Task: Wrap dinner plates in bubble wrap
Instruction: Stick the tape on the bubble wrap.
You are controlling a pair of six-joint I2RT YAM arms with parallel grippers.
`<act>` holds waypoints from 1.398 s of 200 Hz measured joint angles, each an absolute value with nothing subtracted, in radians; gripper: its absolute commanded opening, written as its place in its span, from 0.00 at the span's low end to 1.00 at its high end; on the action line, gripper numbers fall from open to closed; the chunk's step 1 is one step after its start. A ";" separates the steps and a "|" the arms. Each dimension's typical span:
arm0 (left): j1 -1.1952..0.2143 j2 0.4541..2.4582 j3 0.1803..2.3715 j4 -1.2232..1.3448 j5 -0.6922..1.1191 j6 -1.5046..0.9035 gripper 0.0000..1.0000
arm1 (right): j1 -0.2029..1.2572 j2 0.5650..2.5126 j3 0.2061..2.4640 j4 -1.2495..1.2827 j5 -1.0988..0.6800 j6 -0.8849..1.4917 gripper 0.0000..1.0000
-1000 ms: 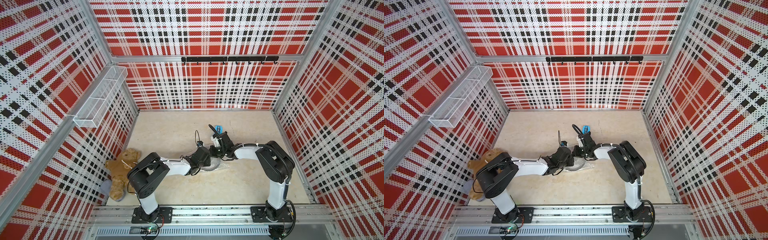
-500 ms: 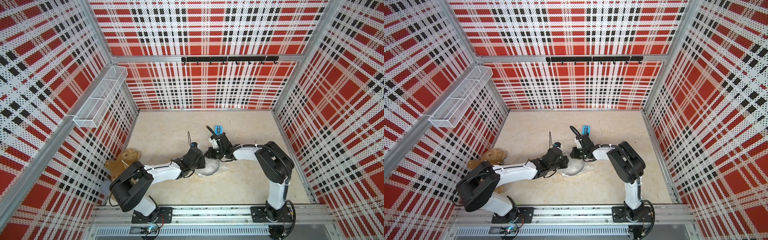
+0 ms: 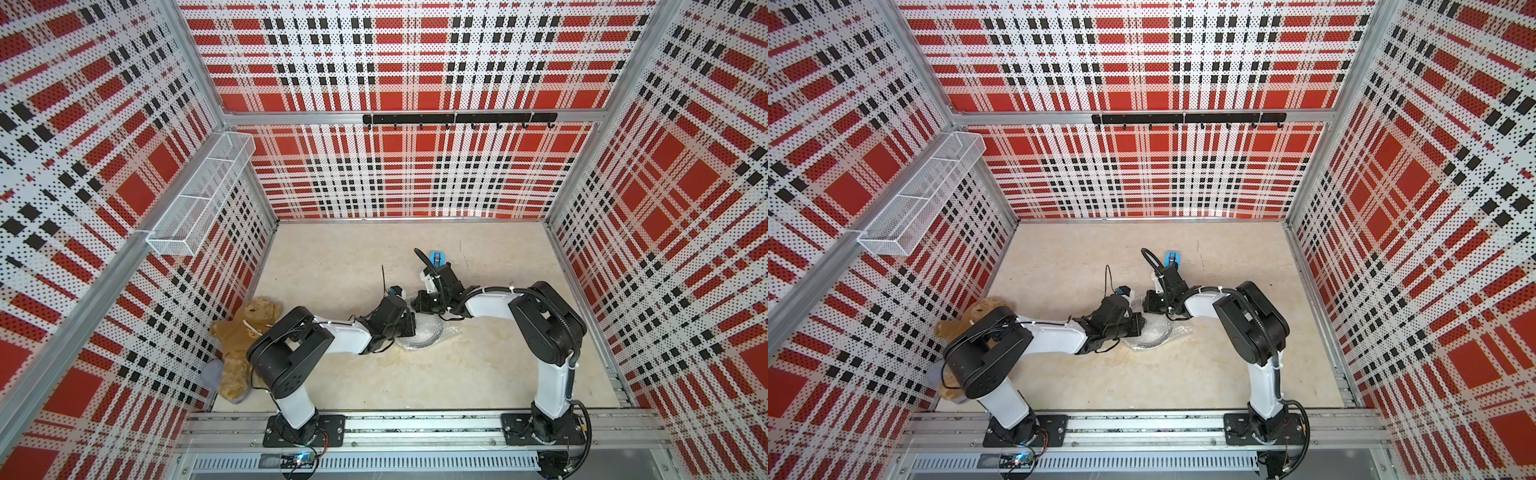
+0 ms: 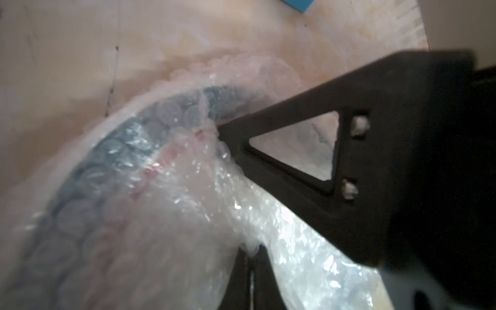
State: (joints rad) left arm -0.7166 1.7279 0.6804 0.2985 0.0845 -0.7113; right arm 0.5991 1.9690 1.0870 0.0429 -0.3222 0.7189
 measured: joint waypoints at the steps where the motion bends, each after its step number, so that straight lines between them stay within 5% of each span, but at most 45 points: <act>1: -0.715 1.729 0.681 0.299 0.086 -0.711 0.00 | 0.598 1.971 1.090 0.043 -0.322 0.719 0.00; 64: -0.639 1.773 0.775 0.229 0.077 -0.621 0.00 | 0.572 2.051 1.211 0.054 -0.276 0.720 0.00; 122: -0.650 1.772 0.768 0.239 0.058 -0.627 0.00 | 0.560 1.883 1.176 0.043 -0.265 0.640 0.04; 210: -0.654 1.766 0.761 0.245 0.056 -0.656 0.00 | 0.596 1.900 1.018 0.065 -0.432 0.622 0.00; 249: -0.653 1.729 0.758 0.208 0.065 -0.669 0.29 | 0.604 1.950 1.031 0.064 -0.452 0.630 0.00; 279: -0.645 1.630 0.758 0.157 0.091 -0.688 0.35 | 0.604 1.948 1.032 0.059 -0.437 0.636 0.00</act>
